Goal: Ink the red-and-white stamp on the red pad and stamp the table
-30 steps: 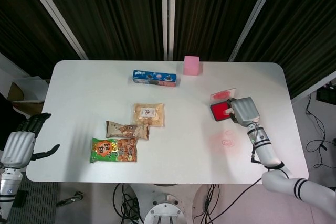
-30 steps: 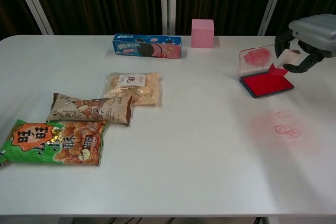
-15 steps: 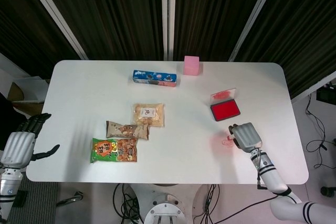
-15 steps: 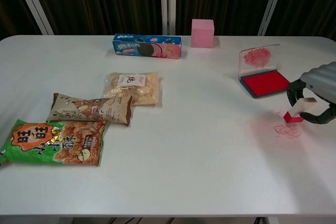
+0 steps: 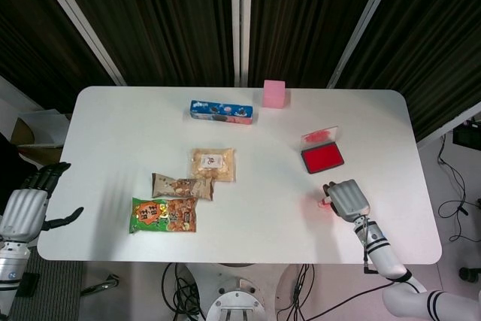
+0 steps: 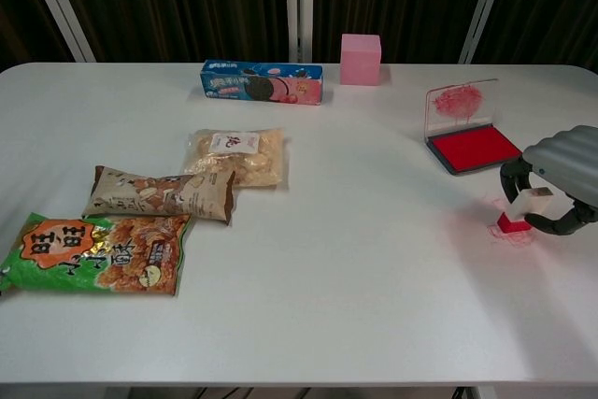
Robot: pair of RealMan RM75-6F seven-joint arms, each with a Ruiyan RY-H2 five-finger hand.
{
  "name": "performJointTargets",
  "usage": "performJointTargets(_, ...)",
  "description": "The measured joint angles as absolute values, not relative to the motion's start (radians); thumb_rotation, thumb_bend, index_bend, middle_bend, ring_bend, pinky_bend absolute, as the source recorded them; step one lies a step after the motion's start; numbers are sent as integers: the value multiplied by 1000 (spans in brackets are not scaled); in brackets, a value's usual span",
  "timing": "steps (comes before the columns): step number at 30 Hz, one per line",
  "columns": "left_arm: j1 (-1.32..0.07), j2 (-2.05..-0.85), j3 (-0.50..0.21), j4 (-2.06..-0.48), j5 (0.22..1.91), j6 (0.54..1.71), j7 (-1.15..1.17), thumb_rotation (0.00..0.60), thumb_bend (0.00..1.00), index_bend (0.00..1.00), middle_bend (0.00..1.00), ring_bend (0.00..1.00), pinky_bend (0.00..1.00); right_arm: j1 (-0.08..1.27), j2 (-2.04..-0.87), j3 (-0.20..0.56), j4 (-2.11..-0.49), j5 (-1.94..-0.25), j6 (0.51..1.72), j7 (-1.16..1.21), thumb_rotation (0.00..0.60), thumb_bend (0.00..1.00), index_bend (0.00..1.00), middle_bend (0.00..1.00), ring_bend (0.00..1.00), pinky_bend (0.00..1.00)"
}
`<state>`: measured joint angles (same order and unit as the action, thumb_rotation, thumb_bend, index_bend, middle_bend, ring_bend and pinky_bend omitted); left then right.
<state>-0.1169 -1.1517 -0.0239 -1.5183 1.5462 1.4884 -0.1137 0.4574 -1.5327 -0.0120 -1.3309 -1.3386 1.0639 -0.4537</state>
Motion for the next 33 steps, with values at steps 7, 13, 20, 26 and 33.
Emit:
performJointTargets(7, -118, -1151, -24, -1519, 1546, 1486, -114, 474, 171, 137, 132, 118, 206, 459, -1516, -11, -1352, -1339, 1054, -465, 600, 331, 380, 404, 832, 1000)
performJointTargets(13, -118, -1151, -24, -1521, 1548, 1488, -111, 487, 172, 141, 132, 118, 206, 458, -1502, -14, -1371, -1340, 1046, -471, 600, 307, 281, 327, 832, 1000)
performJointTargets(20, -112, -1146, -24, -1525, 1547, 1495, -109, 486, 172, 141, 132, 118, 206, 435, -1408, -28, -1473, -1357, 1084, -483, 600, 241, 26, 211, 832, 1000)
performJointTargets(26, -110, -1133, -25, -1541, 1541, 1495, -105, 487, 171, 141, 132, 118, 206, 342, -1226, -50, -1605, -1411, 1267, -414, 600, 201, 34, 216, 628, 923)
performJointTargets(33, -111, -1129, -30, -1536, 1533, 1490, -104, 484, 172, 141, 132, 118, 206, 185, -1174, -33, -1566, -1421, 1543, -130, 600, 121, 0, 0, 0, 0)
